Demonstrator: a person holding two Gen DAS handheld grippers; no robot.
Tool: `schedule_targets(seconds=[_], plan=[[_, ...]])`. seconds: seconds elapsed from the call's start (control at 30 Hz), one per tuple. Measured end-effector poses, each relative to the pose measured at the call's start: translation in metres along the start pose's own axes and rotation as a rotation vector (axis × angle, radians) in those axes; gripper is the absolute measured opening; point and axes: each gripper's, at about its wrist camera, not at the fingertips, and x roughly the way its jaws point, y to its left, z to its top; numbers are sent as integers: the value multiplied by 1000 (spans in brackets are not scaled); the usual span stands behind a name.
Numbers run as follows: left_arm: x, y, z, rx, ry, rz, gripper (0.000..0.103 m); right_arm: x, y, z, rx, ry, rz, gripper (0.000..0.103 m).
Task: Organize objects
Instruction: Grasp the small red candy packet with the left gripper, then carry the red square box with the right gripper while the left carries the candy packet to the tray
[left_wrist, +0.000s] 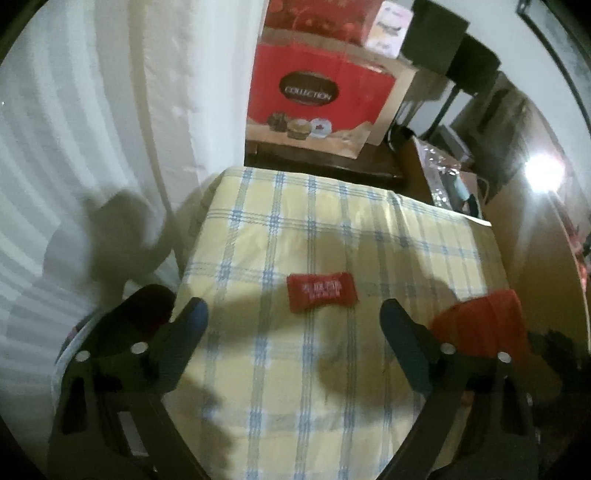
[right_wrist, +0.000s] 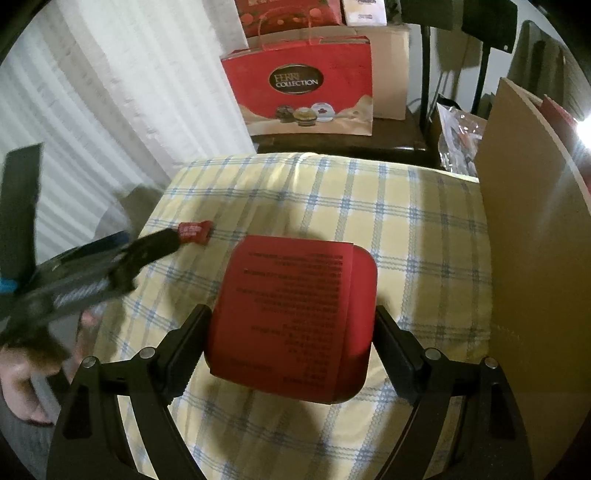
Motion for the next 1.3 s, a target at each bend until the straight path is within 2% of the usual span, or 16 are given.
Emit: schedule_targets(seconds=[0.3,0.4,0.47,0.57,0.7,0.73,1.0,1.03,1.13,1.3], plan=[[30,-23,11,53,38,54,79,-2,-2,-2,-7,0,8,87],[35,-31,11,88,24,93,66,-2,-2,-4,-12,-1,7,87],[35,-37,8,125,14,129,53,-2,-1,-3,-11,-1,7,87],[31,-40,7,130,12,109,35,-2,-1,-4,-10,-2,7,87],[27,-35,8,110,18,88,28,-5,1,-5,-9,-9,8,87],[27,-33,8,102,19,79,21,-6,2,-5,-11,-11,8,87],[12,-24,3,62,23,22,11,-20,6,-2,-22,-31,11,87],[9,-23,3,52,22,11,6,-22,6,-2,-23,-32,13,87],[-2,-21,1,32,14,-25,6,-28,7,-2,-25,-40,16,87],[-14,-23,-2,45,4,-30,6,-39,7,-2,-24,-60,17,87]])
